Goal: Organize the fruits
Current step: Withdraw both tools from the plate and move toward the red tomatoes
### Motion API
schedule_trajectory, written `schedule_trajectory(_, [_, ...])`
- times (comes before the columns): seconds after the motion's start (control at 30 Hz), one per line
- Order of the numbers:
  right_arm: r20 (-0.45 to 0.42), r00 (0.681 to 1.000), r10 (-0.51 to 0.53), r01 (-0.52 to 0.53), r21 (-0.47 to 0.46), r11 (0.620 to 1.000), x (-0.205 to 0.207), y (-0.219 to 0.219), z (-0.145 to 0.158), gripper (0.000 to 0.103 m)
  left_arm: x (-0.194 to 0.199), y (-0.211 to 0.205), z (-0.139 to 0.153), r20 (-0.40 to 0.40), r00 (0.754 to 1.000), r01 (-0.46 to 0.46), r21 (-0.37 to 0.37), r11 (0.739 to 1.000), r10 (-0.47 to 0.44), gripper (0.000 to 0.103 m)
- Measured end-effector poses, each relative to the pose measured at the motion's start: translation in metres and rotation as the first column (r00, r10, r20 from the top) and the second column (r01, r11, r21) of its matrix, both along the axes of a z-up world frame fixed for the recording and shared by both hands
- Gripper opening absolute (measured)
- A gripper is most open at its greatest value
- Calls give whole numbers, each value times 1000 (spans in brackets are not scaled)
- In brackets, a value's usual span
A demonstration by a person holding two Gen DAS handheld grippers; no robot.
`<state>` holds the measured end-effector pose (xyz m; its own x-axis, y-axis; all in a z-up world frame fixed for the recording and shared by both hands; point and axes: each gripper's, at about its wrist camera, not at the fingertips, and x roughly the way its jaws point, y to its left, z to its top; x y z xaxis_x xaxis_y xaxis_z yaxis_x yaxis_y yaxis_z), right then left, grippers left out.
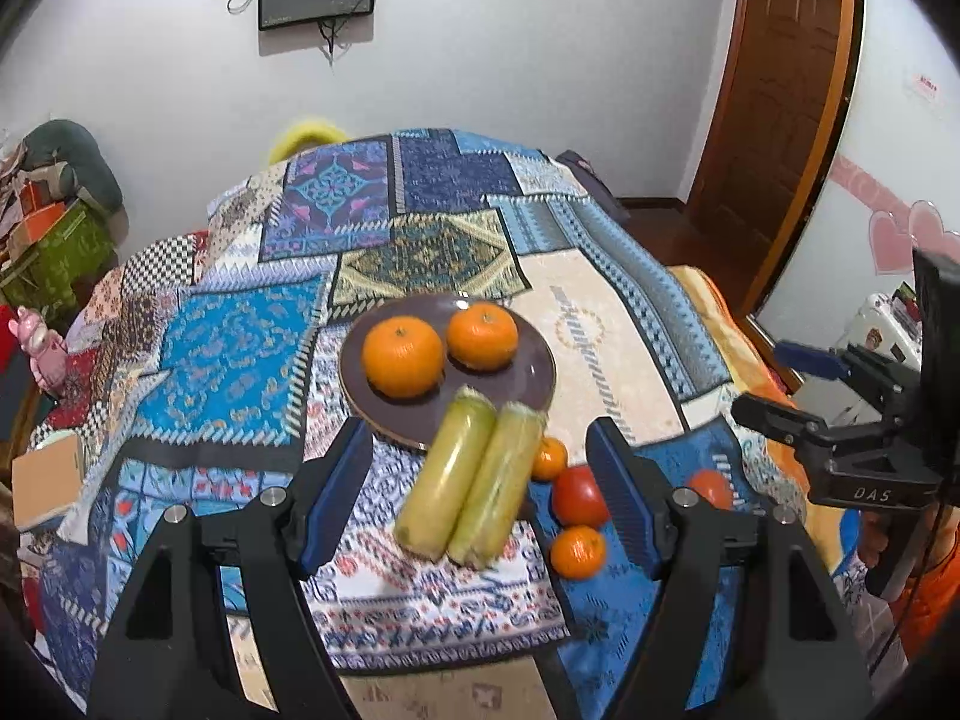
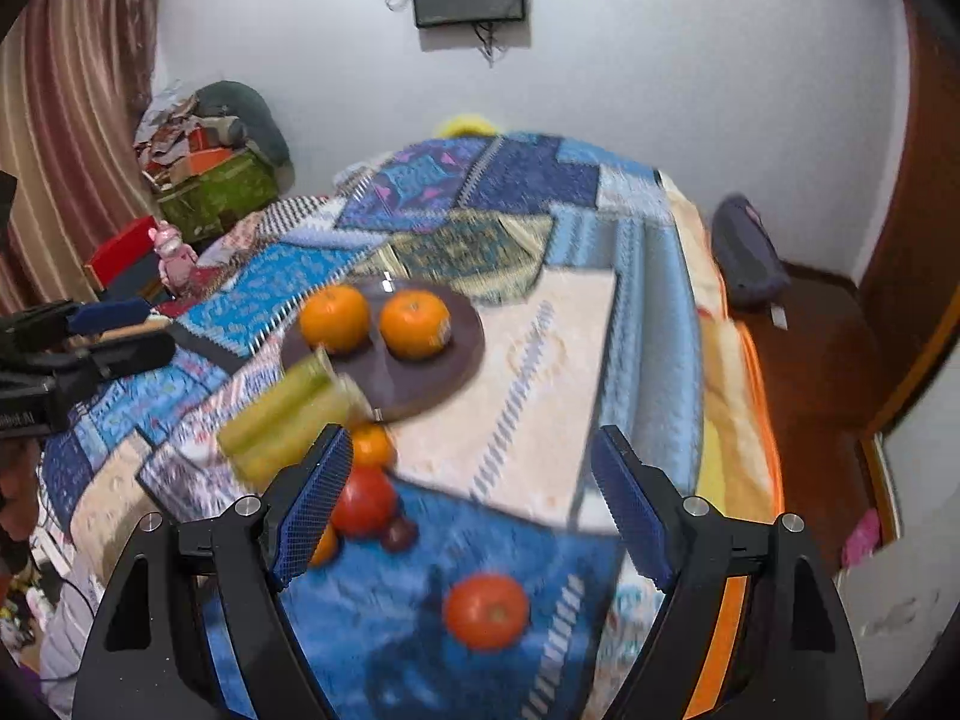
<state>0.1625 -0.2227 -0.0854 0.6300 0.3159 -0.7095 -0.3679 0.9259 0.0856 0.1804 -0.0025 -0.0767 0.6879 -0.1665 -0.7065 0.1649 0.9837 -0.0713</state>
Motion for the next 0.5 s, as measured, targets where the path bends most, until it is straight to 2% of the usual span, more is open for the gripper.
schedule_trajectory(0.27, [-71,996,-50,53,43,998,-22,-19,-26,79,-17,-9,-31,-60,998,-21,-36,999,19,73])
schedule_trajectory(0.5, [-102,992,-75,79,38,996,-31,-28,-45,79,-20,-29,-55,-104,994,27,-41,999,-31,73])
